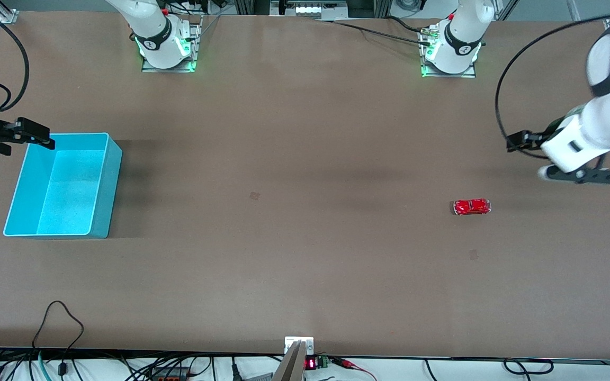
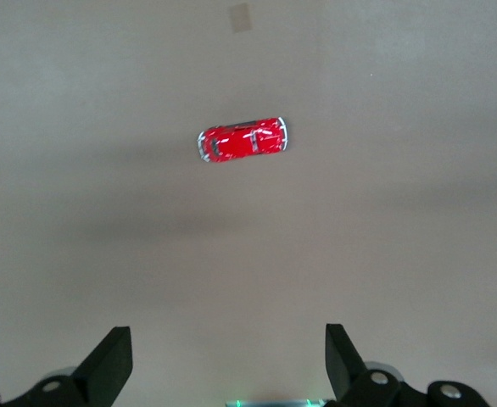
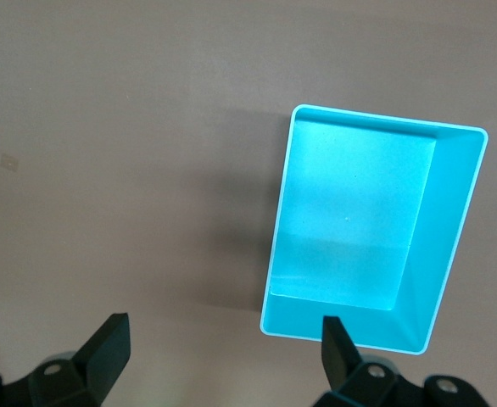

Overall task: Wind red beetle toy and store in blue box
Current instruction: 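Move the left gripper toward the red toy car, then lower the open left gripper over the red car, then close the left gripper around the red car, then drag the car backward along the table and release it, then raise the left gripper while the right gripper reaches toward the car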

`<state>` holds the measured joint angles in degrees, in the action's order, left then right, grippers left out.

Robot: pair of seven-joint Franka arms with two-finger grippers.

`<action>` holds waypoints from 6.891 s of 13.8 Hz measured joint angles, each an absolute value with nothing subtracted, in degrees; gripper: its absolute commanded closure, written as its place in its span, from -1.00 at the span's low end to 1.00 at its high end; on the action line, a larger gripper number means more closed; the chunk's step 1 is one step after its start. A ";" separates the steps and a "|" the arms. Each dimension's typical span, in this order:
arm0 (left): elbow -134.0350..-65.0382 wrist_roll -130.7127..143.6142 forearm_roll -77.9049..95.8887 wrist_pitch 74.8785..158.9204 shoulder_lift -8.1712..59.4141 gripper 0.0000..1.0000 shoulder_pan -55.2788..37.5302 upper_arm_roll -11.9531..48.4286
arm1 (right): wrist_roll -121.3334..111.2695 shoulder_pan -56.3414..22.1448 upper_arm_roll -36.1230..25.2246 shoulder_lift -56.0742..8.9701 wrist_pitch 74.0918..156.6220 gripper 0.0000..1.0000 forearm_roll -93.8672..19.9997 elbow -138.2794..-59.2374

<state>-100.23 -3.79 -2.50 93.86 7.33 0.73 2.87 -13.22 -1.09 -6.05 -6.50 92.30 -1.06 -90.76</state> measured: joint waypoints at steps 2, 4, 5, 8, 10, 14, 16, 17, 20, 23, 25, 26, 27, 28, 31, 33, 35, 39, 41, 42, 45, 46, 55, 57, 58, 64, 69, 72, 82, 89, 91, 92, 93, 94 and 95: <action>-104.08 -11.26 -2.51 99.81 9.01 -1.00 0.78 2.89 | -13.22 -1.10 -6.05 -6.50 92.30 -1.00 -1.06 -90.77; -106.67 -19.88 -2.51 105.07 11.35 -1.00 1.18 2.81 | -13.22 -1.10 -6.05 -6.50 92.30 -1.00 -1.06 -90.78; -107.23 -25.41 -2.52 107.06 12.67 -1.00 1.43 2.75 | -13.22 -1.09 -6.05 -6.50 92.30 -1.00 -1.06 -90.79; -107.47 -42.47 -2.52 109.72 15.40 -1.00 1.62 2.63 | -13.22 -1.10 -6.03 -6.51 92.30 -1.00 -1.07 -90.79; -107.54 -49.31 -2.52 110.13 16.73 -1.00 1.65 2.60 | -13.22 -1.10 -6.03 -6.51 92.30 -1.00 -1.08 -90.79; -108.10 -64.53 -2.53 113.36 19.53 -1.00 2.43 2.58 | -13.22 -1.11 -6.00 -6.51 92.31 -1.00 -1.10 -90.80; -110.02 -73.07 -2.53 119.80 20.41 -1.00 2.97 2.57 | -13.22 -1.11 -6.00 -6.51 92.31 -1.00 -1.11 -90.80; -111.44 -76.06 -2.53 123.44 20.72 -1.00 3.28 2.53 | -13.22 -1.11 -6.00 -6.51 92.31 -1.00 -1.11 -90.80; -116.24 -82.07 -2.53 134.12 20.98 -1.00 3.71 2.50 | -13.22 -1.12 -6.00 -6.51 92.31 -1.00 -1.11 -90.80; -120.83 -84.33 -2.53 142.24 21.15 -1.00 3.71 2.51 | -13.22 -1.12 -5.98 -6.52 92.31 -1.00 -1.12 -90.80; -122.91 -84.73 -2.53 145.77 21.76 -1.00 3.71 2.52 | -13.22 -1.12 -5.97 -6.55 92.31 -1.00 -1.12 -90.80; -123.65 -84.80 -2.53 146.99 22.14 -1.00 3.71 2.52 | -13.22 -1.12 -5.97 -6.57 92.31 -1.00 -1.12 -90.80; -124.22 -84.84 -2.53 147.95 22.48 -1.00 3.71 2.52 | -13.22 -1.12 -5.97 -6.59 92.31 -1.00 -1.13 -90.80; -124.57 -84.86 -2.53 148.64 22.71 -1.00 3.71 2.52 | -13.22 -1.12 -5.97 -6.60 92.31 -1.00 -1.14 -90.80; -124.72 -84.90 -2.53 149.94 23.61 -0.96 3.71 2.52 | -13.22 -1.13 -5.95 -6.60 92.31 -1.00 -1.23 -90.80; -124.73 -84.91 -2.53 150.43 24.27 -0.82 3.71 2.52 | -13.22 -1.13 -5.95 -6.60 92.31 -1.00 -1.26 -90.80; -124.73 -84.93 -2.53 150.60 24.52 -0.78 3.71 2.52 | -13.22 -1.13 -5.96 -6.60 92.34 -1.00 -1.28 -90.80; -124.75 -84.95 -2.53 152.03 25.36 -0.34 3.72 2.52 | -13.22 -1.13 -5.95 -6.60 92.34 -1.00 -1.30 -90.80; -124.75 -84.96 -2.53 153.08 26.07 0.03 3.73 2.52 | -13.22 -1.13 -5.92 -6.60 92.34 -1.00 -1.32 -90.80; -124.76 -84.96 -2.53 153.28 26.25 0.19 3.74 2.52 | -13.22 -1.14 -5.87 -6.60 92.34 -1.00 -1.33 -90.80; -124.74 -84.97 -2.53 153.58 26.25 0.33 3.84 2.50 | -13.22 -1.15 -5.77 -6.60 92.34 -1.00 -1.36 -90.80; -124.75 -85.01 -2.53 153.59 26.25 0.36 3.86 2.50 | -13.22 -1.14 -5.78 -6.60 92.34 -1.00 -1.38 -90.80; -124.73 -87.10 -2.53 153.73 26.31 0.51 4.09 2.50 | -13.22 -1.14 -5.77 -6.75 92.36 -1.00 -1.53 -90.80; -124.72 -87.10 -2.53 153.72 26.34 0.53 4.86 2.48 | -13.22 -1.14 -5.77 -6.80 92.36 -1.00 -1.55 -90.80; -124.69 -87.10 -2.53 153.71 26.36 0.54 5.34 2.47 | -13.22 -1.14 -5.77 -6.80 92.36 -1.00 -1.55 -90.80; -123.63 -92.40 -2.53 152.84 26.93 0.53 11.75 2.41 | -13.22 -1.19 -5.55 -6.84 92.39 -1.00 -1.60 -90.80; -121.90 -102.80 -2.53 152.83 28.01 -0.43 19.04 2.46 | -13.22 -1.25 -5.45 -6.84 92.57 -1.00 -1.61 -90.80; -121.46 -103.95 -2.53 151.16 28.67 -1.00 19.56 2.62 | -13.22 -1.23 -5.45 -6.84 92.59 -1.00 -1.61 -90.80; -110.60 -95.50 -2.34 117.37 14.22 -1.00 10.57 11.81 | -13.22 -1.22 -5.47 -6.86 92.61 -1.00 -1.61 -90.80; -108.04 -63.06 4.13 117.80 13.35 -1.00 9.69 11.92 | -13.22 -1.21 -5.47 -7.48 92.64 -1.00 -1.62 -90.80; -107.83 -51.26 4.13 121.49 13.30 -1.00 9.72 11.89 | -13.22 -1.21 -5.47 -8.20 92.62 -1.00 -1.62 -90.81; -107.56 -46.51 4.13 122.65 13.22 -1.00 9.74 11.86 | -13.22 -1.21 -5.47 -8.63 92.62 -1.00 -1.62 -90.82; -107.14 -43.06 4.13 123.22 13.12 -1.00 9.76 11.72 | -13.22 -1.21 -5.47 -9.05 92.62 -1.00 -1.62 -90.82; -106.36 -40.08 4.13 123.53 13.02 -1.00 9.81 11.41 | -13.22 -1.21 -5.48 -9.42 92.62 -1.00 -1.62 -90.82; -105.53 -36.97 4.13 123.64 12.76 -1.00 9.97 10.95 | -13.22 -1.21 -5.48 -9.72 92.62 -1.00 -1.62 -90.82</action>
<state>-105.53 -36.97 4.13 123.64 12.76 9.97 10.95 -13.22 -1.21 -5.48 -9.72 92.62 -1.62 -90.82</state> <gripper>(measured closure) 0.000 0.000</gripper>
